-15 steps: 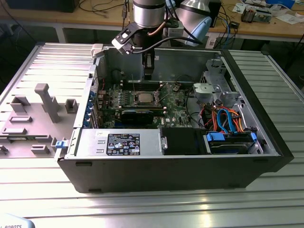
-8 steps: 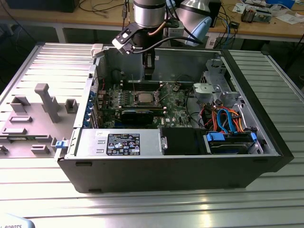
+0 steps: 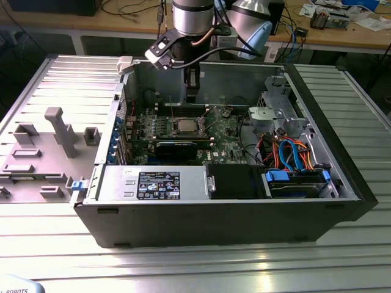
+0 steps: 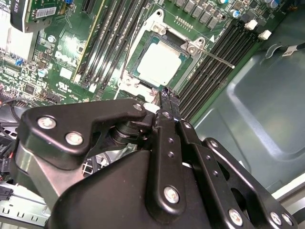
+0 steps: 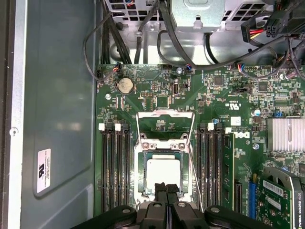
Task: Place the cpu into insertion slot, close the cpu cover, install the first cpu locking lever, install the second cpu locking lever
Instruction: 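Close the cpu cover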
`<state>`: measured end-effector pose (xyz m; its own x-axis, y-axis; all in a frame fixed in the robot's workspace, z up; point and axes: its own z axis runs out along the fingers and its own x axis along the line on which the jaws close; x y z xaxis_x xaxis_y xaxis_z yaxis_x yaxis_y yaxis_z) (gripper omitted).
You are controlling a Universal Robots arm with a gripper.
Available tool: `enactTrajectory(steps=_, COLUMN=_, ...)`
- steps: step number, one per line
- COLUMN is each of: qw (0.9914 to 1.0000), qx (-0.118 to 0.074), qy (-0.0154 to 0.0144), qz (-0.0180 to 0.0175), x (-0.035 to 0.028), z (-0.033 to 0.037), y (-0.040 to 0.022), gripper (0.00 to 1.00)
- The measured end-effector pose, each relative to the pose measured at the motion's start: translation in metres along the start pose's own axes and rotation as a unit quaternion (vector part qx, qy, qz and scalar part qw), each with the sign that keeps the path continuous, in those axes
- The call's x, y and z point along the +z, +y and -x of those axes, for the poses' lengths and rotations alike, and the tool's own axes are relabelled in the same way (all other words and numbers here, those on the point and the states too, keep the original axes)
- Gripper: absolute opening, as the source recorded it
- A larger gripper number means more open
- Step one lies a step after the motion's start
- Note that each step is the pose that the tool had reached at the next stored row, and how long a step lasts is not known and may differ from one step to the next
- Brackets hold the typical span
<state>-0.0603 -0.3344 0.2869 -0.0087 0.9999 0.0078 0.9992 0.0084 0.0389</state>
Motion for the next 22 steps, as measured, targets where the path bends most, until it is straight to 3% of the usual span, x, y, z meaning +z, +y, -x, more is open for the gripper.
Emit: enactTrajectory(steps=22, qw=1.0, qx=0.0, qy=0.0, qz=0.0, x=0.0003, z=0.0001, y=0.0075, gripper=0.12)
